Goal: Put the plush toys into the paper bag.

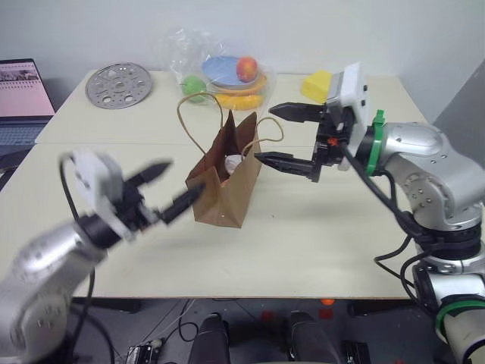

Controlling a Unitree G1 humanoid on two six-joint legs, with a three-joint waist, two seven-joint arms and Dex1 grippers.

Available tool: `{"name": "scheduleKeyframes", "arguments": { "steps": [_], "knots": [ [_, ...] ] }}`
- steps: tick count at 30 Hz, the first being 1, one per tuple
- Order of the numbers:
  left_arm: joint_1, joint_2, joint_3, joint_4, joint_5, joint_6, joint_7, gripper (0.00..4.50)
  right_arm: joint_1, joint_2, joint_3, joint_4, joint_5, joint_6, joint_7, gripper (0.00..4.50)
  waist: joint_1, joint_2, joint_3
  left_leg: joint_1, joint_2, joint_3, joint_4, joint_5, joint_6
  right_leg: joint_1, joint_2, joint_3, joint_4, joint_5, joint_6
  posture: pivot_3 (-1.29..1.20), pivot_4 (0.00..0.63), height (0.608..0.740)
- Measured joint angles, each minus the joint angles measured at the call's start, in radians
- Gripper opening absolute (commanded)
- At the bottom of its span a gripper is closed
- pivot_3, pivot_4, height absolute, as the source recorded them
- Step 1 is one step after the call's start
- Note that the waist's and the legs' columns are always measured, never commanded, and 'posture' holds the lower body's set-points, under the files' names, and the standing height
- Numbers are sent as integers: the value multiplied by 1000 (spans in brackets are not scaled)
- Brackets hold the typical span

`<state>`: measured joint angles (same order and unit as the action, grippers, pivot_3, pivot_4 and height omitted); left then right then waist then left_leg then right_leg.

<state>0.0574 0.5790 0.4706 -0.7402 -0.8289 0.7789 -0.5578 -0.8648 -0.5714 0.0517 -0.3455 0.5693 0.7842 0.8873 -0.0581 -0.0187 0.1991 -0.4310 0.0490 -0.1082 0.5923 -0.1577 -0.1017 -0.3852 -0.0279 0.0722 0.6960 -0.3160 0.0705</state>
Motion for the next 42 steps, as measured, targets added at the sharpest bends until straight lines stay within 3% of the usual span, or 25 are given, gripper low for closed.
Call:
{"name": "scheduleKeyframes", "arguments": {
  "steps": [7,20,32,36,42],
  "knots": [
    [-36,-122,-163,102,130,-165,29,4462,-65,-51,4,-5,79,62,65,4500,27,0,0,0,0,0,2,0,0,5,0,0,-10,0,-3,0,150,740],
    [-141,-180,-386,263,301,-353,-6,4462,-109,-115,7,-53,113,125,46,4500,27,0,0,-2,0,1,-1,0,0,5,0,-1,-15,3,1,0,150,740],
    [-215,-293,-463,435,465,-530,67,4462,-109,-128,8,-84,118,157,-16,4500,27,0,0,-2,0,0,-1,0,0,5,0,-1,-15,3,1,0,150,740],
    [-207,-291,-463,434,461,-532,59,3615,-109,-135,8,-84,113,161,-24,4500,27,0,0,-2,0,0,-1,0,0,5,0,-1,-15,3,1,0,150,740],
    [-184,-287,-443,425,440,-525,54,1704,-108,-135,8,-83,116,162,-39,4500,26,0,0,-2,0,0,-1,0,0,5,0,-1,-15,3,1,0,150,740]
  ]
}}
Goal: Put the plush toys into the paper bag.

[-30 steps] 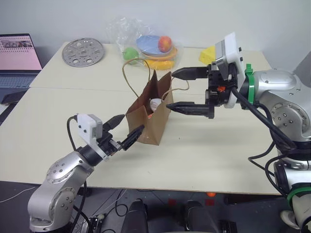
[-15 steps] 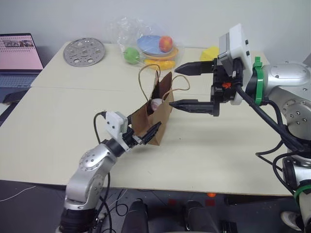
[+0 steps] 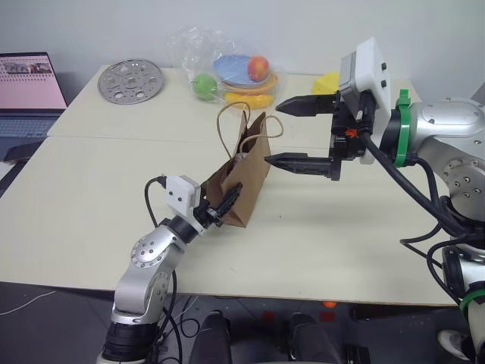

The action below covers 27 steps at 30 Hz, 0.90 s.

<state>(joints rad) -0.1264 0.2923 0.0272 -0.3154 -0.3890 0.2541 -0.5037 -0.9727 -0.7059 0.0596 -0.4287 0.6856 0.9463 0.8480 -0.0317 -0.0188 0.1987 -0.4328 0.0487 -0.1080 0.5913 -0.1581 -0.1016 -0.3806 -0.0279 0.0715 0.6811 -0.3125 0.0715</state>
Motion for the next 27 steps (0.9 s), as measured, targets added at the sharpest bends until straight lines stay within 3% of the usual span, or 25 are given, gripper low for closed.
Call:
{"name": "scheduleKeyframes", "arguments": {
  "steps": [6,12,15,19,22,27],
  "knots": [
    [12,-1,28,-27,-23,26,24,34,24,-6,-2,1,0,-14,2,4500,0,0,0,0,0,0,0,0,0,0,0,0,0,0,0,0,150,740],
    [-106,112,88,22,-126,113,-71,34,24,-41,-13,34,2,-28,16,4500,1,0,0,0,0,-1,0,0,0,0,0,-1,0,0,0,0,150,740],
    [-204,216,109,53,-222,179,-213,34,6,-77,-52,60,8,-19,28,4500,0,0,0,0,0,0,0,0,0,0,0,0,-1,0,0,0,150,740],
    [-341,353,49,160,-307,240,-560,34,-20,-185,-110,106,63,28,97,4500,1,2,2,-1,0,0,-2,0,0,-1,0,-1,-1,0,0,0,150,740],
    [-450,355,-11,290,-289,192,-745,34,-84,-225,-137,144,105,83,115,4500,-2,3,2,-1,0,0,-2,0,0,-2,0,-1,0,0,0,0,150,740],
    [-592,266,-110,600,-171,13,-954,34,-95,-340,-161,132,203,209,166,4500,-1,3,2,-1,0,0,-2,0,0,-2,0,-1,-1,0,0,0,150,740]
  ]
}}
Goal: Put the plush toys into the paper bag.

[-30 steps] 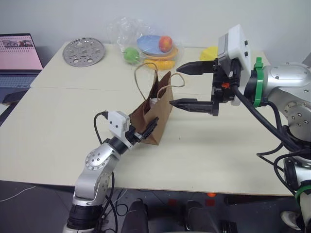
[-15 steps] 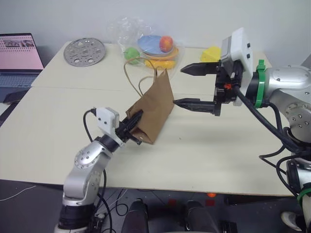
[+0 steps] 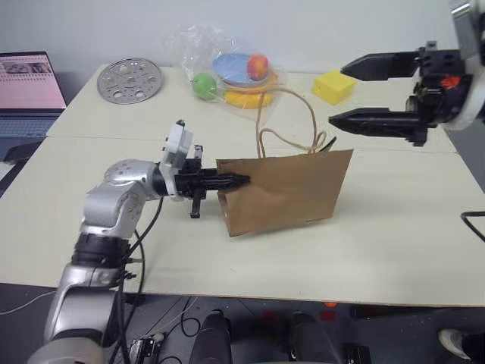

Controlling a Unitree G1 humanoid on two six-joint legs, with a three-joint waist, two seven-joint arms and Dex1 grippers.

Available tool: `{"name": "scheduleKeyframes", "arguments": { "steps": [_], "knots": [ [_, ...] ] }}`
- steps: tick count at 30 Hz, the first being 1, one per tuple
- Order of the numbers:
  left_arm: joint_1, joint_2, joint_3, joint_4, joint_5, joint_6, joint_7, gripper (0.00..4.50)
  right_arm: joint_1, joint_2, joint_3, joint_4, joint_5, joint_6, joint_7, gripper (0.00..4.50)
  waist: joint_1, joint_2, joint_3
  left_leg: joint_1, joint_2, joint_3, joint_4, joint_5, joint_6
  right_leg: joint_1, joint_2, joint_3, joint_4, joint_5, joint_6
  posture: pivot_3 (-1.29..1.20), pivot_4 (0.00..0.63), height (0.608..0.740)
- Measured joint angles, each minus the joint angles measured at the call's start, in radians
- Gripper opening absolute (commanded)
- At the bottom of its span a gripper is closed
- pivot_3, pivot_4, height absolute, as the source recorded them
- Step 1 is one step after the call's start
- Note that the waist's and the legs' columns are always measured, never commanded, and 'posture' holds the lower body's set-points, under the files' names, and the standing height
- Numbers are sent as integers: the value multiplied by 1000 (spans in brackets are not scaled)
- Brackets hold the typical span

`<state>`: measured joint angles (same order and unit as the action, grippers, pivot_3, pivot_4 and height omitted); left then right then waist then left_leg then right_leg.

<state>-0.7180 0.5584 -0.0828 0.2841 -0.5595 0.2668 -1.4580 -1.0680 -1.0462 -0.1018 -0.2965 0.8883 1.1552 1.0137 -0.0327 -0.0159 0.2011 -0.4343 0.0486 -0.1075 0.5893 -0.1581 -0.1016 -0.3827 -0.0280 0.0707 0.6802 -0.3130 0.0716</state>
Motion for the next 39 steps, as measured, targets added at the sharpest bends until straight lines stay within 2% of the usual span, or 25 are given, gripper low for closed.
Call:
{"name": "scheduleKeyframes", "arguments": {
  "steps": [5,10,15,24,26,27,29,32,36,39],
  "knots": [
    [-99,-82,-31,263,82,-166,-129,34,53,-111,-7,-56,90,105,58,4500,0,0,0,-1,0,0,0,0,0,-2,0,0,1,0,0,0,150,740],
    [-141,-103,-71,356,88,-265,-147,34,88,-157,-29,-67,111,115,63,4500,-5,0,0,-1,0,0,0,0,0,-2,0,0,1,0,0,0,150,740],
    [-143,-98,-109,397,78,-317,-148,1189,130,-173,-38,-71,107,99,55,4500,-5,0,0,-2,0,0,0,0,0,-2,0,0,1,0,0,0,150,740],
    [-207,-46,-124,400,53,-307,-149,4032,153,-173,-36,-47,71,24,70,4500,-4,0,0,-1,0,0,0,0,0,-2,0,0,1,0,0,0,150,740],
    [-206,-38,-124,390,51,-289,-149,4461,156,-173,-34,-42,58,8,78,4500,-4,0,0,-2,0,0,0,0,0,-2,0,0,1,0,0,0,150,740],
    [-202,-17,-122,358,48,-247,-146,4461,167,-175,-32,-35,38,-20,89,4500,-5,0,0,-2,0,0,0,0,0,-2,0,0,1,0,0,0,150,740],
    [-195,119,-83,219,27,-98,-142,4461,232,-193,-26,9,-23,-94,120,4500,-19,-7,5,-3,3,0,0,0,0,-4,2,0,2,0,0,0,150,740],
    [-220,277,19,86,22,62,-64,4461,309,-201,-32,75,-88,-156,137,4500,-25,-5,5,-2,2,0,0,0,0,-3,2,1,2,0,0,0,150,740],
    [-217,342,87,-17,58,183,95,4461,373,-193,-35,82,-123,-224,156,4500,-18,3,8,-2,2,0,0,0,0,-3,2,0,3,-2,3,0,150,740],
    [-145,369,103,-92,68,212,119,4461,371,-174,-37,97,-139,-250,143,4500,-23,3,8,-2,2,1,1,0,0,-3,2,1,2,-1,1,0,150,740]
  ]
}}
